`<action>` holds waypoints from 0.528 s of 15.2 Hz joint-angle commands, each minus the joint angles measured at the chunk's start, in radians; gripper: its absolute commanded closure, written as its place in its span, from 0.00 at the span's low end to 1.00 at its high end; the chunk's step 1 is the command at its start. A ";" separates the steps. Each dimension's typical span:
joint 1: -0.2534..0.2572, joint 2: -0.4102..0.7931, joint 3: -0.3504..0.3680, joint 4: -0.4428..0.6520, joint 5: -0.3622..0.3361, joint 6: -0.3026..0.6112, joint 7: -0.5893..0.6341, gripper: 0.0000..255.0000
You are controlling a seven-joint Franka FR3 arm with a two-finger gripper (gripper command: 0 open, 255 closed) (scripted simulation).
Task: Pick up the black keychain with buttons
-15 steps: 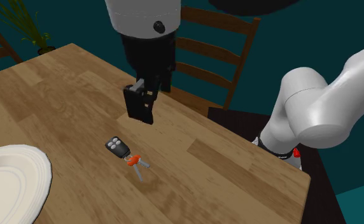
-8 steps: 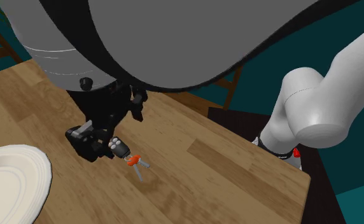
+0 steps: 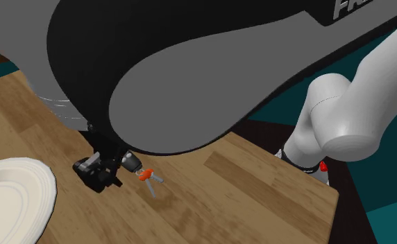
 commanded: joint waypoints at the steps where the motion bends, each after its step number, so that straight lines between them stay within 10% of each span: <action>1: 0.000 0.003 0.001 -0.015 -0.001 0.018 0.000 0.00; 2: 0.000 0.003 0.001 -0.015 -0.001 0.018 0.000 0.00; 3: -0.001 0.004 0.001 -0.014 -0.001 0.019 0.000 1.00; 8: -0.001 0.004 0.001 -0.014 -0.001 0.018 -0.001 1.00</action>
